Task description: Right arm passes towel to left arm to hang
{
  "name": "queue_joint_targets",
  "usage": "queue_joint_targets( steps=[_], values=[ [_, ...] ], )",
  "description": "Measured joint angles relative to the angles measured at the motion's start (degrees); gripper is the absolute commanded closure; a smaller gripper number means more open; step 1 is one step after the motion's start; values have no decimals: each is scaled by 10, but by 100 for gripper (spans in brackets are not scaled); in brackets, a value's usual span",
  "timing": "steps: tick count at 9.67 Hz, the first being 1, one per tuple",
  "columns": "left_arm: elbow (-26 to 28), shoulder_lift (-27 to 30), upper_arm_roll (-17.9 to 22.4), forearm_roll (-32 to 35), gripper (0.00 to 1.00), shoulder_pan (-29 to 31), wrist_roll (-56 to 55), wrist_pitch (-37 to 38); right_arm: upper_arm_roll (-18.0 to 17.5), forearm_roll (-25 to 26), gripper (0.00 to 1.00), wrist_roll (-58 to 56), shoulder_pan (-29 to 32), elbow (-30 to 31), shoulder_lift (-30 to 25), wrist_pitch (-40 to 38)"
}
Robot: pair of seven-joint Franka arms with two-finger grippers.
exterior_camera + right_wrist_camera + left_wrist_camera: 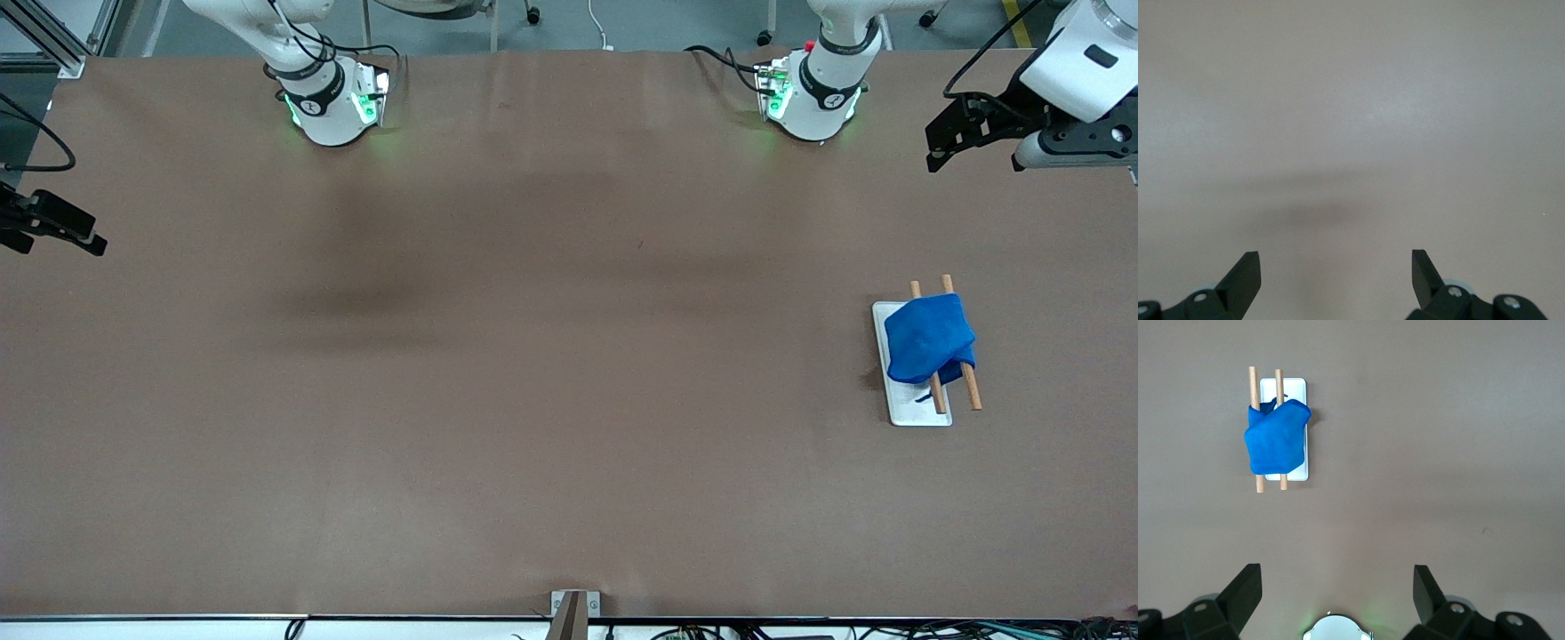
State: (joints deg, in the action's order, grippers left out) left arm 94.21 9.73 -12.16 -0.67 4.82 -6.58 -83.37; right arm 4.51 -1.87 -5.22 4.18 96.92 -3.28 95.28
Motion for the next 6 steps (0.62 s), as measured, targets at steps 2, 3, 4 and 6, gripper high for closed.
queue_joint_targets(
  steps=[2,3,4,6],
  values=[
    [-4,0,17,0,0,2,9,-7,0,0,0,0,0,0,0,0],
    [-12,-2,18,0,0,3,9,-9,0,0,0,0,0,0,0,0],
    [-19,-5,18,0,0,3,9,-9,0,0,0,0,0,0,0,0],
    [-26,-14,18,0,0,3,9,-9,0,0,0,0,0,0,0,0]
  ],
)
